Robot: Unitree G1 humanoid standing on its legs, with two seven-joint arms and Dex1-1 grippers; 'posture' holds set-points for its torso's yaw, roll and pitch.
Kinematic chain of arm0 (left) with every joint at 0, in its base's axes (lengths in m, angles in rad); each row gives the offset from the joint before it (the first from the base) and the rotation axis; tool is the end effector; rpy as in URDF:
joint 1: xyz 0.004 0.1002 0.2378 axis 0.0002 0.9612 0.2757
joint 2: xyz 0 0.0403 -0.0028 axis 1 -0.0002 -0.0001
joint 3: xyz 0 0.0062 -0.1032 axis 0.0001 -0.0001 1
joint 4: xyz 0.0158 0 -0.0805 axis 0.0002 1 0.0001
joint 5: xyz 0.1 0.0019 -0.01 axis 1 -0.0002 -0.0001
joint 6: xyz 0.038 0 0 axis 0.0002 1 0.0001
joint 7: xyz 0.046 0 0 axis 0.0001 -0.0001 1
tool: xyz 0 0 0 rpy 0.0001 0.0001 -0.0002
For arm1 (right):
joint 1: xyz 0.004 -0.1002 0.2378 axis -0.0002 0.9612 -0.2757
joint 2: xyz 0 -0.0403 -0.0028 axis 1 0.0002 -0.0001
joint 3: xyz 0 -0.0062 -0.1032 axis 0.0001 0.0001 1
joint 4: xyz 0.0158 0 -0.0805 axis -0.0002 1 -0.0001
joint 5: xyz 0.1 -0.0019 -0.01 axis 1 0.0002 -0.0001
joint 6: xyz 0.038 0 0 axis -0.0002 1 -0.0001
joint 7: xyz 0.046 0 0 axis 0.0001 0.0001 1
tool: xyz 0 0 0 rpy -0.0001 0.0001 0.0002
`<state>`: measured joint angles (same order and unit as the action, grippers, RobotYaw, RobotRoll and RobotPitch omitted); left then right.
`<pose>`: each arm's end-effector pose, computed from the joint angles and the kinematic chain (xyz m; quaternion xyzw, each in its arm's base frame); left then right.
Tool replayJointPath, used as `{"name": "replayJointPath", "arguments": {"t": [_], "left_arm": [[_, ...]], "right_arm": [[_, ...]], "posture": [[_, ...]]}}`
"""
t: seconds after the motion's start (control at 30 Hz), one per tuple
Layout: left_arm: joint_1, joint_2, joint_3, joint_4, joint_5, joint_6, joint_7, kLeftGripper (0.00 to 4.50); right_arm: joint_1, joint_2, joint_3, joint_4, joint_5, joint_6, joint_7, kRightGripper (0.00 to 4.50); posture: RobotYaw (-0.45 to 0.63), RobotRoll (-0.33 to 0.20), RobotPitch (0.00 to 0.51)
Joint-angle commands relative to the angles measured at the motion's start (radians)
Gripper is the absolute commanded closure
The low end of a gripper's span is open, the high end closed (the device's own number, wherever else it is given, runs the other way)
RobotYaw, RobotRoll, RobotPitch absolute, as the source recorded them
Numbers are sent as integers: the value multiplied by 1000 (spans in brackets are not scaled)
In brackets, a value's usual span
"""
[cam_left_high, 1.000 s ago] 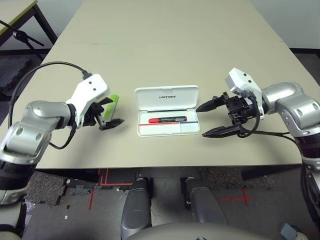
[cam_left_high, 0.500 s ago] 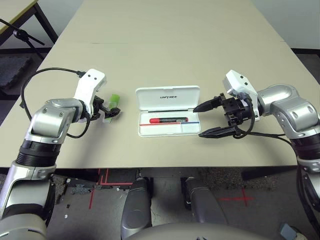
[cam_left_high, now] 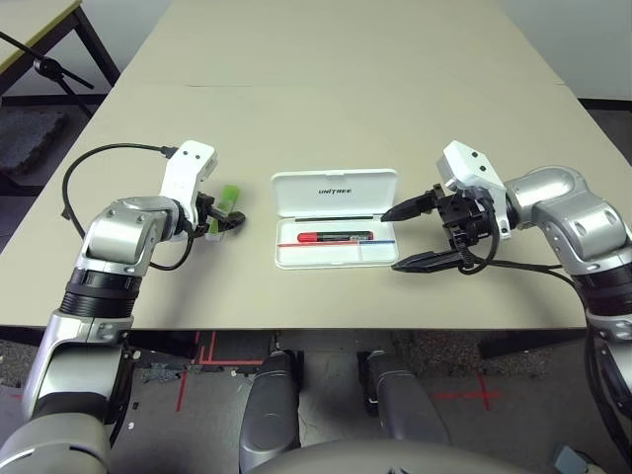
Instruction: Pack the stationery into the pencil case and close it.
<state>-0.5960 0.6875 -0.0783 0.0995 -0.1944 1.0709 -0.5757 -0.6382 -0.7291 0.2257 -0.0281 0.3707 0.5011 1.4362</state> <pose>0.2829 0.2505 0.1666 0.1328 0.3302 -0.1631 0.9202 0.2872 -0.2046 0.1999 -0.1884 0.1305 0.6955 0.6810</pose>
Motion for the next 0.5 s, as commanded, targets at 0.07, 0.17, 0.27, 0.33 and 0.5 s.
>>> {"name": "replayJointPath", "arguments": {"t": [0.07,0.17,0.27,0.33,0.5], "left_arm": [[20,21,-13,33,19,27,2,2018],[18,44,-18,27,20,33,-13,3180],[22,89,-39,10,21,22,-46,3427],[32,130,-57,-14,20,4,-78,3427],[75,270,-88,-111,15,-60,-189,3427]], "right_arm": [[12,1,13,-7,-5,1,-6,0],[9,6,16,-4,-6,0,-10,0],[4,12,19,3,-10,-2,-13,0],[4,14,20,2,-11,-3,-15,0],[7,18,20,-2,-16,-1,-19,0]], "posture": [[-31,0,176],[-30,0,176],[-28,0,178],[-26,0,184],[-25,0,189]]}}
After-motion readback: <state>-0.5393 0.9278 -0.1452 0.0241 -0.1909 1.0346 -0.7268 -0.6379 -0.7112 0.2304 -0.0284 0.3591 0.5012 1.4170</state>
